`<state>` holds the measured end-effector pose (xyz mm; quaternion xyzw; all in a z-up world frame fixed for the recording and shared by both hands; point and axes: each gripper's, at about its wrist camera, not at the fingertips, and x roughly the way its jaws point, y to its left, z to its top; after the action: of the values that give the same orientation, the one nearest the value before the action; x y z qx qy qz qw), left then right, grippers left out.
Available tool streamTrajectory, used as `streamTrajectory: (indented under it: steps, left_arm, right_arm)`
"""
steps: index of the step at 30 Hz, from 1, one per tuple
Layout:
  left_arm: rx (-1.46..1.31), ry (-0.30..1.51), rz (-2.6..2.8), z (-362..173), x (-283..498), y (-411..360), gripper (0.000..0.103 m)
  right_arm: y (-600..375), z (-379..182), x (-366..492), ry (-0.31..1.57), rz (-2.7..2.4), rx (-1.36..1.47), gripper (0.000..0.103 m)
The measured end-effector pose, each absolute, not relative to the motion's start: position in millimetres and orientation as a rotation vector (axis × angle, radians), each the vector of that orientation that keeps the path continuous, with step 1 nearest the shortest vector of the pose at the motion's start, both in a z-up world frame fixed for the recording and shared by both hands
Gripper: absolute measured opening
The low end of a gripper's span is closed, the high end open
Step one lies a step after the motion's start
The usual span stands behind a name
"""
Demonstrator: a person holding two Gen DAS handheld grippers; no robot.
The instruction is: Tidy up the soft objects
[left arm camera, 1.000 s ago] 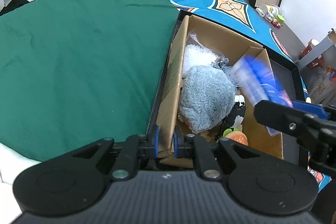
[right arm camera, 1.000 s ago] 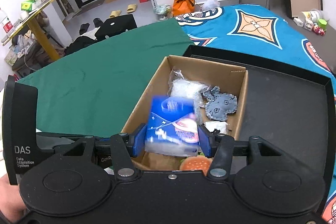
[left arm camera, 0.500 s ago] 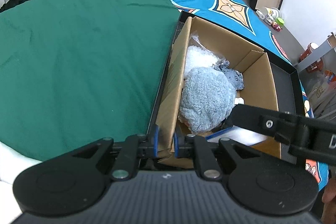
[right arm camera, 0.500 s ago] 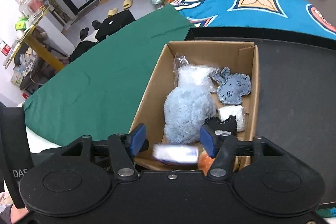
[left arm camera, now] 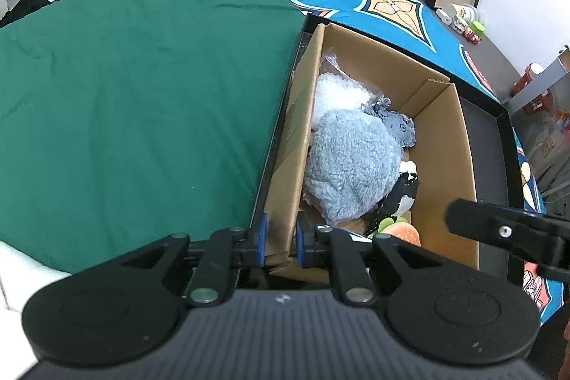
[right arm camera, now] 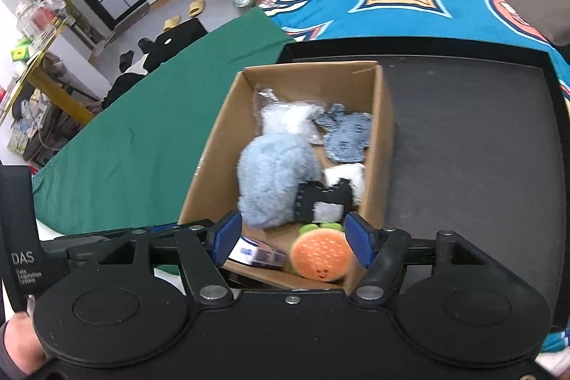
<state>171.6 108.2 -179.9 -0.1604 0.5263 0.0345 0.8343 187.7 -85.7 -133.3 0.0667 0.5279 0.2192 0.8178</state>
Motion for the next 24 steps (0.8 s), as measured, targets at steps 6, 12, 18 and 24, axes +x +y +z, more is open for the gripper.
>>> streamTrajectory:
  steps: [6, 12, 18, 24]
  left_arm:
    - [-0.312, 1.13, 0.096, -169.0, 174.0, 105.3, 0.017]
    - [-0.298, 1.106, 0.118, -145.6, 174.6, 99.3, 0.046]
    - [-0.268, 1.105, 0.112, -126.2, 172.9, 82.6, 0.066]
    - [-0.216, 1.101, 0.12, -111.5, 168.3, 62.1, 0.073]
  right_arm:
    - [-112.2, -127.8, 185.6, 1.117, 0.434, 0.17, 0.072]
    - [-136.2, -121.2, 181.7, 1.09, 0.417, 0.185, 0.077]
    - [-159.7, -118.1, 178.4, 1.074, 0.396, 0.198, 0.087]
    - [-185.1, -113.3, 174.9, 1.053, 0.371, 0.227, 0.097]
